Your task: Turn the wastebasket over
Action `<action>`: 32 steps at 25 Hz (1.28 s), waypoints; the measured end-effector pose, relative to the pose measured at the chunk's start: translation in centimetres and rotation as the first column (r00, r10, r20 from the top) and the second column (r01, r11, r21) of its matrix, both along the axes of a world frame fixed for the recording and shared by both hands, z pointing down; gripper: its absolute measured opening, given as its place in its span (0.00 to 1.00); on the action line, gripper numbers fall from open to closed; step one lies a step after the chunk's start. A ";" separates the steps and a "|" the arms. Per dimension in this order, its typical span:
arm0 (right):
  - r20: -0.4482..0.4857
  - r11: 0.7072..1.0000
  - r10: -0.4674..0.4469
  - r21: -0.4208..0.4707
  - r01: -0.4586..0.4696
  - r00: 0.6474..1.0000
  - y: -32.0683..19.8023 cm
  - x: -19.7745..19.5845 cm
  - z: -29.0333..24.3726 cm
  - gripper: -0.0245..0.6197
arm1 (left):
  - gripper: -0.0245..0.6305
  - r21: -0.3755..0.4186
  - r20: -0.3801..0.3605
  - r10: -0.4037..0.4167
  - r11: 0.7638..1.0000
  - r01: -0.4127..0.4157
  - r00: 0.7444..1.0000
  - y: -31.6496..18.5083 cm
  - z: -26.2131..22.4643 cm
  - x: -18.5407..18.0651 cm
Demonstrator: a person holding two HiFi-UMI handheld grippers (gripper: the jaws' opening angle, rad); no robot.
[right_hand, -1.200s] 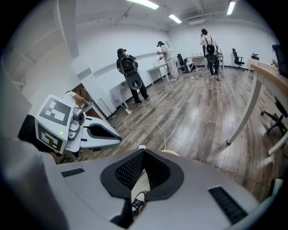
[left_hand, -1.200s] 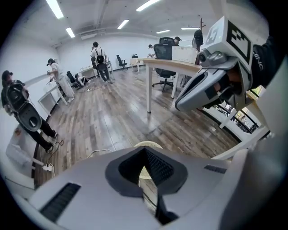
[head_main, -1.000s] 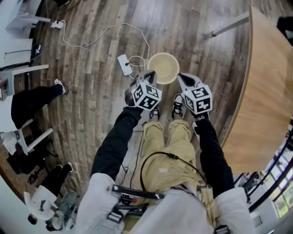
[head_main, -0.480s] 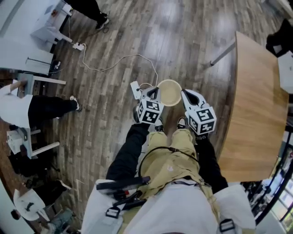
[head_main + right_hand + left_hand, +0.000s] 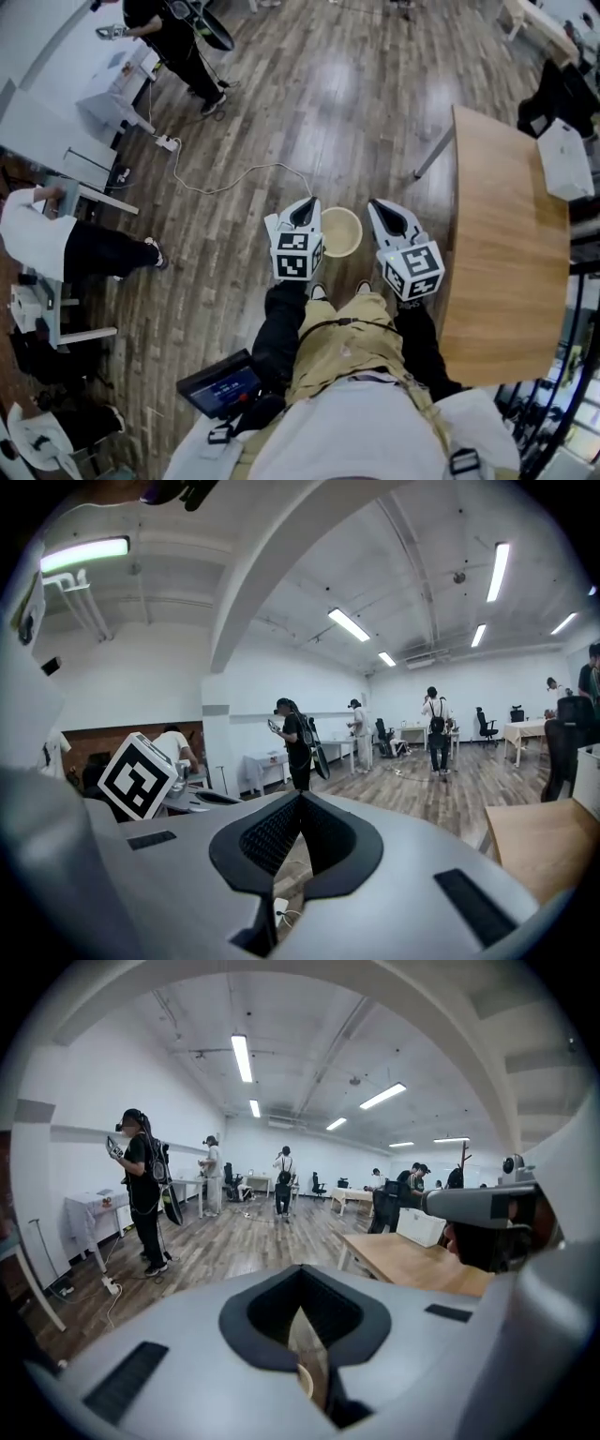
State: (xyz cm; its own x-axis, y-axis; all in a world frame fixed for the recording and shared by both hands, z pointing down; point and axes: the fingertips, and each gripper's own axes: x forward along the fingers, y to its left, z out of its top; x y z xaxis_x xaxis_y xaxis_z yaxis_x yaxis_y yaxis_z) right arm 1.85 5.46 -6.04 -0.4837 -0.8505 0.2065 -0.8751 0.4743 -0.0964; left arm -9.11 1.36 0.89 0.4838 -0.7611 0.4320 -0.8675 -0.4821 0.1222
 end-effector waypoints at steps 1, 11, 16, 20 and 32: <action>-0.002 1.000 -0.001 0.015 0.001 1.000 0.3 0.0 -0.9 0.07 | 0.04 0.023 -0.008 0.007 1.000 -0.006 1.000 0.1 -1.2 0.3; 0.005 0.983 -0.021 0.180 0.020 1.000 1.2 -0.1 -8.7 0.07 | 0.04 0.192 -0.071 0.055 0.980 -0.041 0.996 0.1 -10.8 2.2; 0.004 0.965 -0.007 0.261 0.006 1.000 0.8 -0.2 -11.8 0.07 | 0.04 0.304 -0.094 0.002 0.952 0.027 0.996 -0.2 -14.5 2.1; 0.054 0.949 0.026 0.312 -0.042 0.998 0.8 0.4 -14.3 0.07 | 0.04 0.421 -0.081 -0.016 0.906 0.049 0.997 -0.2 -18.1 1.8; 0.051 0.923 0.040 0.381 -0.056 0.998 -0.4 0.8 -17.6 0.07 | 0.04 0.459 -0.184 0.057 0.888 0.035 0.981 -0.7 -23.3 2.6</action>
